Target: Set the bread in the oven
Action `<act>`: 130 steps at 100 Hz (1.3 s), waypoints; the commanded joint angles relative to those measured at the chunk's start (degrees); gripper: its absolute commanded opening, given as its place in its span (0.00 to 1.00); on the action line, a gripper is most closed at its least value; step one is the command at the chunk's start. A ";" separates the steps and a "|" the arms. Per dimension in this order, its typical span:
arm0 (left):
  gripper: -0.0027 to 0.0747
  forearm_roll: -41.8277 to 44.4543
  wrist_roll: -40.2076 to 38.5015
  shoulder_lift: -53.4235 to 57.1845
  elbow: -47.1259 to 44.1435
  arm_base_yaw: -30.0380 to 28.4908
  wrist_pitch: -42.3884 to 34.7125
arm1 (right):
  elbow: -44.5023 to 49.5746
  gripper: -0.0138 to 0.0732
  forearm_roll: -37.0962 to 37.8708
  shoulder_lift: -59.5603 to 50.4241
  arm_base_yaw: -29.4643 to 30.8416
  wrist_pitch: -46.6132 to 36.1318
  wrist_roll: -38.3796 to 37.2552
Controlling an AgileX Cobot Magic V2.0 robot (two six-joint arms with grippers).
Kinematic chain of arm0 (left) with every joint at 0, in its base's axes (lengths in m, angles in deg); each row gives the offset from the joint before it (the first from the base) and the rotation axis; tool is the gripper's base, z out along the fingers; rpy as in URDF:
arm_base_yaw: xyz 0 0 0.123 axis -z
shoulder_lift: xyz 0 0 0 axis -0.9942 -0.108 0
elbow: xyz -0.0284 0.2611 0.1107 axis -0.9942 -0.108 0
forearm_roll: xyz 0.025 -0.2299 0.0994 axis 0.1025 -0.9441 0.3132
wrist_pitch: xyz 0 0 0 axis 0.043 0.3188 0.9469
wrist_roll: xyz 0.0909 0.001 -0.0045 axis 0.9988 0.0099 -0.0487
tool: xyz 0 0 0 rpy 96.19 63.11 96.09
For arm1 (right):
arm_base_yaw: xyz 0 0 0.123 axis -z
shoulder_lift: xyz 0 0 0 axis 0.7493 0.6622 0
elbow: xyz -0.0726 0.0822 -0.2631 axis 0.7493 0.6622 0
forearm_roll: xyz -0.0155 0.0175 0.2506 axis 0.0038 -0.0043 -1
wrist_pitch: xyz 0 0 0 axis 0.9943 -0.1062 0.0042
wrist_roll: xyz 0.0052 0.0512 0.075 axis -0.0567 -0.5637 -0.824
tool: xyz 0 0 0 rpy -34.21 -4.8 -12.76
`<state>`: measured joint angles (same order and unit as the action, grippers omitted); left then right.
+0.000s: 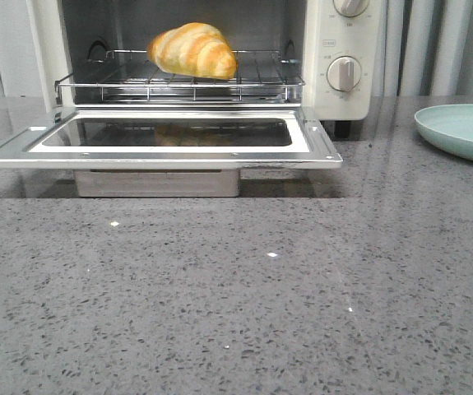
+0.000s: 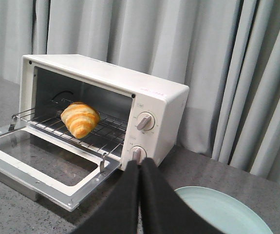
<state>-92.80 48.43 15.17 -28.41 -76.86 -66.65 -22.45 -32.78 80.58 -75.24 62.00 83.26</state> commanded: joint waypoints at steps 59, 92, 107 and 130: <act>0.01 -0.14 -0.53 1.55 -1.19 -0.27 -3.68 | 0.13 0.10 1.88 0.82 0.58 -2.66 -0.08; 0.01 -0.14 -0.53 1.55 -1.19 -0.27 -3.77 | 15.29 0.10 1.09 0.82 8.73 -11.19 -4.77; 0.01 -0.14 -0.53 1.55 -1.19 -0.27 -3.77 | 28.92 0.10 -8.09 0.82 14.59 -28.58 -4.77; 0.01 -0.14 -0.53 1.55 -1.19 -0.27 -3.81 | 34.58 0.10 -10.88 0.82 20.54 -28.29 -4.77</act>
<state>-92.67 48.39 15.17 -28.41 -76.86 -66.59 10.86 -43.09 80.58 -56.32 37.16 78.63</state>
